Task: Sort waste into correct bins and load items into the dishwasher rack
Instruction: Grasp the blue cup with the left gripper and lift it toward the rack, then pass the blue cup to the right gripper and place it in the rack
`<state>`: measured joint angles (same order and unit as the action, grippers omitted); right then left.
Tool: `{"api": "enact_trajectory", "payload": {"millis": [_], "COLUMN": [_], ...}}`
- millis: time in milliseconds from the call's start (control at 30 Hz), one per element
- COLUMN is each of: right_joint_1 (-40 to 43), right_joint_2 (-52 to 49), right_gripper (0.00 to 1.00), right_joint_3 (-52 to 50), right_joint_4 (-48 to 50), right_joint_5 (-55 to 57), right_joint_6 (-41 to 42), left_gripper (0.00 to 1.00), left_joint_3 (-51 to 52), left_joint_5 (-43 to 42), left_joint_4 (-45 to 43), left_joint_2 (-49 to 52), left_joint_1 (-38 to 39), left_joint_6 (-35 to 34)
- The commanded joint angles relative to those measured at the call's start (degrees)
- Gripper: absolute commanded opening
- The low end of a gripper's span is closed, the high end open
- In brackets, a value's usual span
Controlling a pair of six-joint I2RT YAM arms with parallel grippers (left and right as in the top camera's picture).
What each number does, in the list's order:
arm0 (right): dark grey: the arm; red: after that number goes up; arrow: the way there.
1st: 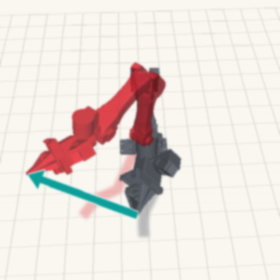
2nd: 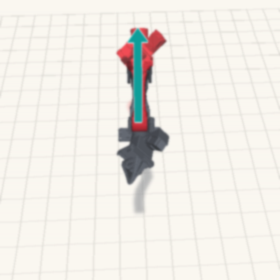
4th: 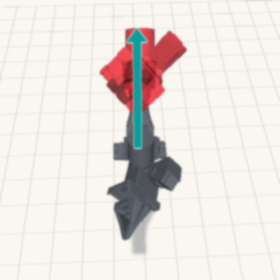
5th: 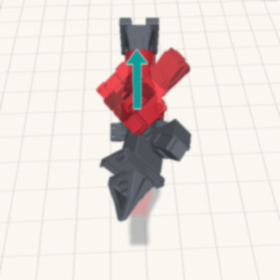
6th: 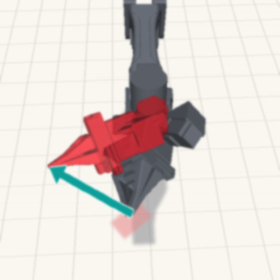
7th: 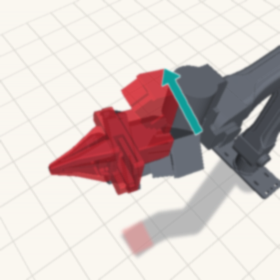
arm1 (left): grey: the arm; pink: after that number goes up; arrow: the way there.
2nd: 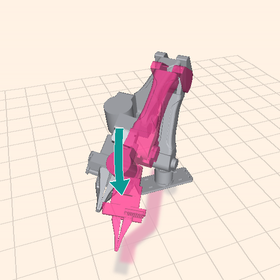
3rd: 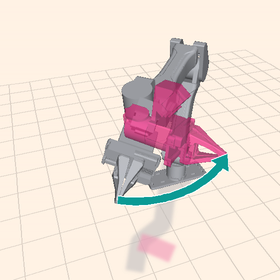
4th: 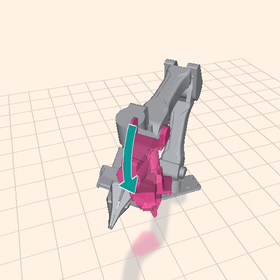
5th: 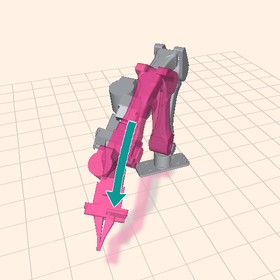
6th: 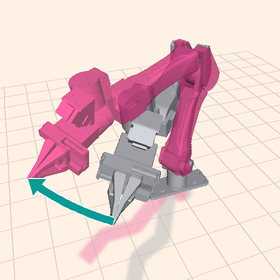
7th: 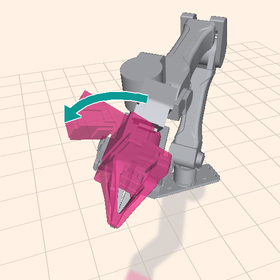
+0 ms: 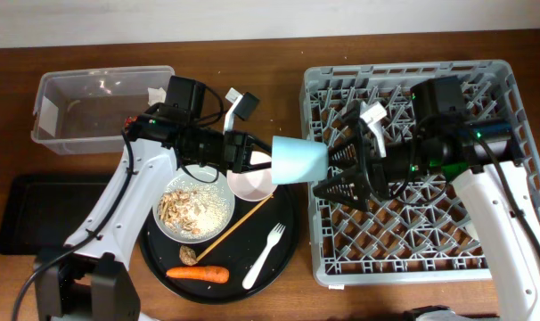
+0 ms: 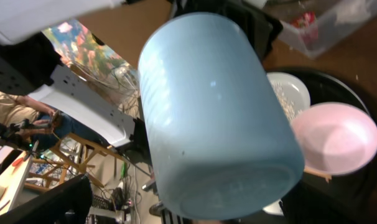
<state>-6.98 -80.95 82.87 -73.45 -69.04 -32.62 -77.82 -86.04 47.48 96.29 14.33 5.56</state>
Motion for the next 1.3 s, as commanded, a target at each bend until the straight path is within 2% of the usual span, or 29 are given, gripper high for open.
{"api": "enact_trajectory", "payload": {"millis": [0, 100, 267, 367, 400, 433, 467, 500, 567, 667, 733, 800, 900, 1133, 1267], "right_joint_1": [-0.6, -0.6, -0.6, -0.6, -0.6, -0.6, -0.6, -0.6, -0.6, -0.4, 0.7, 3.5, 11.0, 31.9, 36.5], "right_joint_2": [0.0, 0.0, 0.0, 0.0, 0.0, 0.0, 0.0, 0.0, 0.0, 0.0, 0.0, 0.0, 0.0, -2.1, -7.6], "right_gripper": [0.94, 0.89, 0.68, 0.63, 0.63, 0.63, 0.63, 0.63, 0.59, 0.57, 0.57, 0.57, 0.57, 0.57, 0.57], "right_joint_3": [0.6, 0.6, 0.6, 0.6, 0.6, 0.6, 0.6, 0.6, 0.6, 0.6, 0.9, 1.9, 4.1, 4.3, 4.2], "right_joint_4": [1.7, 1.7, 1.7, 1.7, 1.7, 1.6, 1.5, 0.9, -0.7, -0.8, -0.5, -0.7, -2.6, -2.3, -3.9], "right_joint_5": [-5.6, -5.6, -5.3, -5.3, -5.3, -5.2, -4.3, -2.2, 3.7, 15.5, 29.7, 39.9, 51.1, 59.6, 63.5], "right_joint_6": [-0.6, -0.3, -0.3, -0.3, 0.0, 0.0, 0.1, 0.1, 0.5, 5.2, 11.9, 18.1, 25.3, 29.2, 31.7], "left_gripper": [0.0, 0.0, 0.0, 0.01, 0.05, 0.17, 0.29, 0.31, 0.32, 0.32, 0.32, 0.32, 0.33, 0.33, 0.33], "left_joint_3": [-0.8, -0.8, -0.8, -0.8, -0.8, -0.8, -0.8, -0.8, -0.8, -0.8, -0.8, -0.8, -0.8, -0.8, -0.8], "left_joint_5": [-1.2, 0.3, 0.3, 0.3, 0.4, 1.2, 3.5, 6.7, 18.8, 30.6, 41.1, 50.8, 56.9, 57.4, 57.4], "left_joint_4": [0.1, 0.0, 0.0, 0.0, 0.0, 0.0, 0.1, 0.7, 4.5, 8.9, 13.4, 17.2, 20.4, 20.7, 20.7], "left_joint_2": [-1.4, -1.4, -1.4, -1.4, -1.4, -1.4, -1.4, -1.4, -1.4, -1.4, -1.4, -1.4, -1.4, -1.4, -1.4], "left_joint_1": [1.6, 2.1, 2.1, 2.1, 2.1, 2.1, 2.1, 2.1, 2.1, 1.6, -0.2, -2.2, -4.5, -5.0, -4.9], "left_joint_6": [0.3, 0.3, -0.1, -0.1, -0.1, -0.1, -0.1, -0.2, -0.1, -0.1, -0.1, -0.2, -0.1, -0.1, -0.2]}}
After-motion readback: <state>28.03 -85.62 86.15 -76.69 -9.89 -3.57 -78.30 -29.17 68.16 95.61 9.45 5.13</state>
